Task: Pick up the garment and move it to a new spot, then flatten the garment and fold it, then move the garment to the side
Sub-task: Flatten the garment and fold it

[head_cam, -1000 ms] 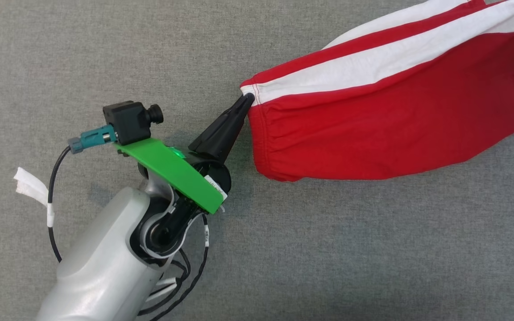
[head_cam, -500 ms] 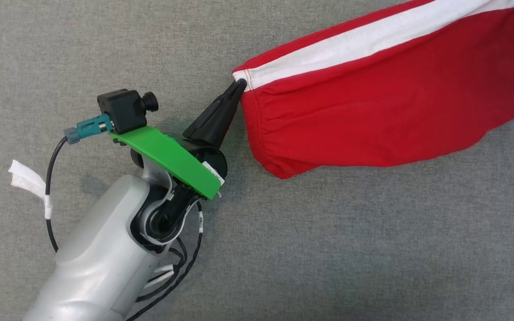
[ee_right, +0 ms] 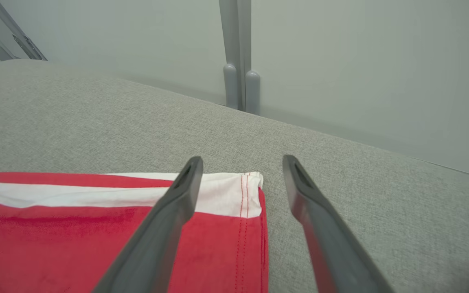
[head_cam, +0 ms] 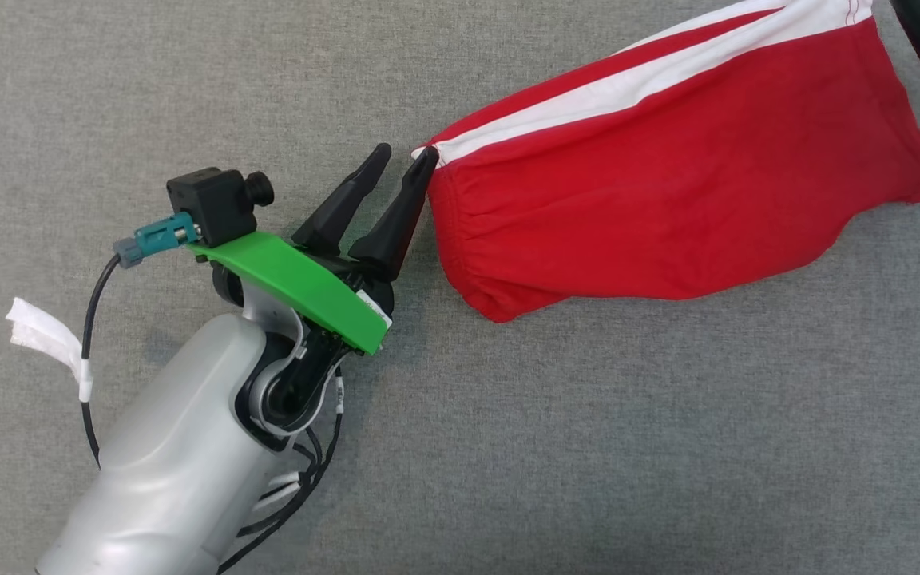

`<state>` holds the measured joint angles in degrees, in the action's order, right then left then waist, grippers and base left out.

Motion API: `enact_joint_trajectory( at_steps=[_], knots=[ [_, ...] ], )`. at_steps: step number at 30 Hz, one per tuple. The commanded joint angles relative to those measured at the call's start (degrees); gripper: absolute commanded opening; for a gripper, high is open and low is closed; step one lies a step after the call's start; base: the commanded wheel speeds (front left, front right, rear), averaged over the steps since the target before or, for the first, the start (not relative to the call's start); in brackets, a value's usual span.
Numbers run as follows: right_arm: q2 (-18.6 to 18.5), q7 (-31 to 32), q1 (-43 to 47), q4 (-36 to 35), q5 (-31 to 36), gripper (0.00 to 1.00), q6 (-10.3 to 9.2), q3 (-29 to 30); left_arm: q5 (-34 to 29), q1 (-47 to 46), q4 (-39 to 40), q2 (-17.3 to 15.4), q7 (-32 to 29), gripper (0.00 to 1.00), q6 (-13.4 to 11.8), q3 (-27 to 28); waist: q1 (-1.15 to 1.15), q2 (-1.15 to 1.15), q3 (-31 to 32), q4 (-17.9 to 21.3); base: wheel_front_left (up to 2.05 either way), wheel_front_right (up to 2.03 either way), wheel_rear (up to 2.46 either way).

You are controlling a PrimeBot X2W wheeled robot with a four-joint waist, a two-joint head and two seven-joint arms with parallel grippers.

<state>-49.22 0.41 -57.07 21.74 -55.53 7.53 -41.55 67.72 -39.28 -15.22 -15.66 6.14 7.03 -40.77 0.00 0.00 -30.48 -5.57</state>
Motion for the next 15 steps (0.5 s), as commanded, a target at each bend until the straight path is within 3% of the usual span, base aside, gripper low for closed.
enact_joint_trajectory(
  at_steps=[1, 4, 10, 15],
  knots=[
    [-0.46, -1.72, -0.30, 0.35, -0.82, 1.00, -0.10, -0.25, -2.08, -0.42, -0.32, -0.85, 1.40, 1.00, -0.52, -0.24, 0.00, 0.00, 1.36, 0.07, 0.00, 0.00, 0.00],
    [-0.64, -5.42, 1.95, 0.64, -2.08, 1.00, -0.10, -0.56, -5.95, 1.07, -0.75, -1.77, 5.01, 1.00, -2.42, -0.37, 0.00, 0.00, 3.39, 0.16, 0.00, 0.00, 0.00],
    [1.45, -13.08, 8.23, 2.89, -4.29, 1.00, -0.10, 0.62, -15.38, 7.67, 0.76, -2.37, 8.92, 1.00, -9.34, 1.59, 0.00, 0.00, 9.15, 0.91, 0.00, 0.00, 0.00],
    [4.18, -15.35, 15.10, 4.90, -3.72, 1.00, -0.10, 3.98, -27.66, 19.08, 8.33, 1.78, 9.03, 1.00, -14.88, 9.86, 0.00, 0.00, 13.51, 0.84, 0.00, 0.00, 0.00]
  ],
)
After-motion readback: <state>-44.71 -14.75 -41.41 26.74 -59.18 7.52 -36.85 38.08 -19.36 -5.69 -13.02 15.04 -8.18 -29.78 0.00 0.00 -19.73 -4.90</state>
